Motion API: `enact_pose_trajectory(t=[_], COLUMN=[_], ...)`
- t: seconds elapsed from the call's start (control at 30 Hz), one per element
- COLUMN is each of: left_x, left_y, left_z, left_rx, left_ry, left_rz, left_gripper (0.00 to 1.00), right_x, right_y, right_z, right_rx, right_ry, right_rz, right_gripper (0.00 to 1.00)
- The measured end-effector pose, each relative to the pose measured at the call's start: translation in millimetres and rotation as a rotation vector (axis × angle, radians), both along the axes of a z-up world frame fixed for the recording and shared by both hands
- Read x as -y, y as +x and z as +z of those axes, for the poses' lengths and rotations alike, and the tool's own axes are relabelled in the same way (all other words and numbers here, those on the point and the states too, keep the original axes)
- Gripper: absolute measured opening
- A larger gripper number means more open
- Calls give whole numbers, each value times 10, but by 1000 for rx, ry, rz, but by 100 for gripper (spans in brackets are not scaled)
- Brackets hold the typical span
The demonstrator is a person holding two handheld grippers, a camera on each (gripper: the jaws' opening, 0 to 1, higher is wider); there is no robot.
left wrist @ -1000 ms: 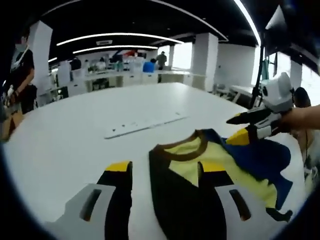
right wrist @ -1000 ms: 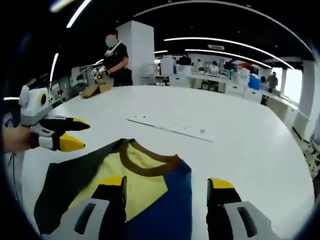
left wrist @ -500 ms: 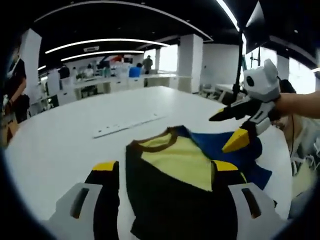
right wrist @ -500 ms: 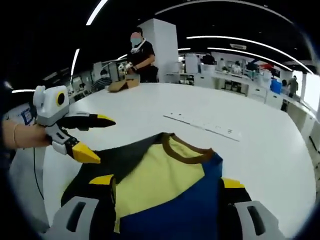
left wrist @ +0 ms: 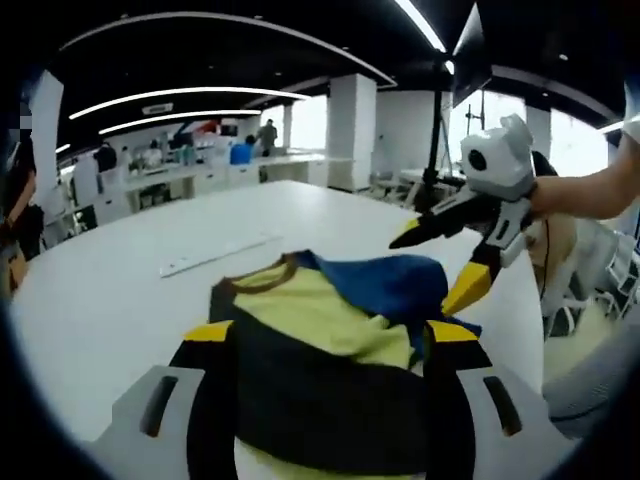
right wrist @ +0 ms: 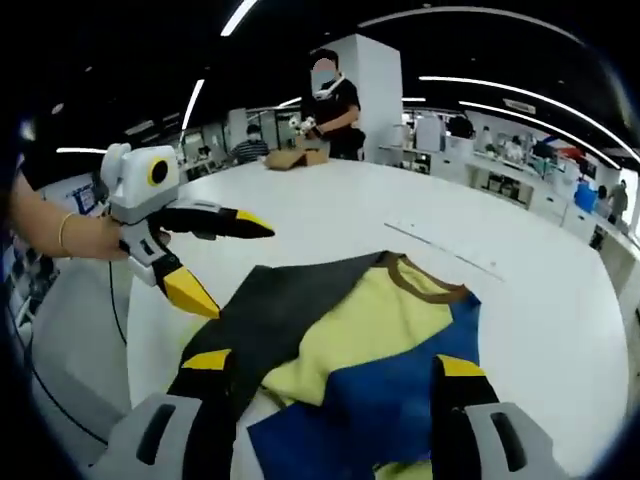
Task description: Fold the garment on the visible template until the final outline fits inside the template.
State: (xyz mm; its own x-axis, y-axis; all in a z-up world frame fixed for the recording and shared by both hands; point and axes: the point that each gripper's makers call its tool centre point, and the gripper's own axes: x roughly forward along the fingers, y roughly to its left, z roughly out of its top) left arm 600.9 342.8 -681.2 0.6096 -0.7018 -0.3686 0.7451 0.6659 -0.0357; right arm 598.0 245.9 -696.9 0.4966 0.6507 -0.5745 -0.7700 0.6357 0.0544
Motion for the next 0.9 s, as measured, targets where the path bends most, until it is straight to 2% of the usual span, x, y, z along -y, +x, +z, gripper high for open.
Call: enact_pose_trajectory(t=[0.13, 0.37, 0.47, 0.67, 0.8, 0.9], left_x=[88, 160, 187, 237, 257, 275], left_y=[-256, -522, -647, -885, -1012, -1067], left_z=[-54, -148, -186, -363, -452, -505], left_rx=[-11, -40, -59, -92, -94, -92], left_ry=[6, 2, -19, 5, 41, 59], left_rz=[-39, -64, -68, -93, -117, -132], left_gripper=[69, 66, 63, 59, 51, 47], right_x=[-19, -9, 7, 88, 187, 196], right_y=[-234, -556, -631, -735, -818, -868], right_z=[-2, -127, -162, -270, -446, -542], right_rx=[-25, -81, -90, -110, -111, -101], right_ry=[24, 2, -3, -20, -109, -145], right_rz=[37, 79, 80, 74, 97, 117], right_gripper=[77, 73, 70, 62, 55, 52])
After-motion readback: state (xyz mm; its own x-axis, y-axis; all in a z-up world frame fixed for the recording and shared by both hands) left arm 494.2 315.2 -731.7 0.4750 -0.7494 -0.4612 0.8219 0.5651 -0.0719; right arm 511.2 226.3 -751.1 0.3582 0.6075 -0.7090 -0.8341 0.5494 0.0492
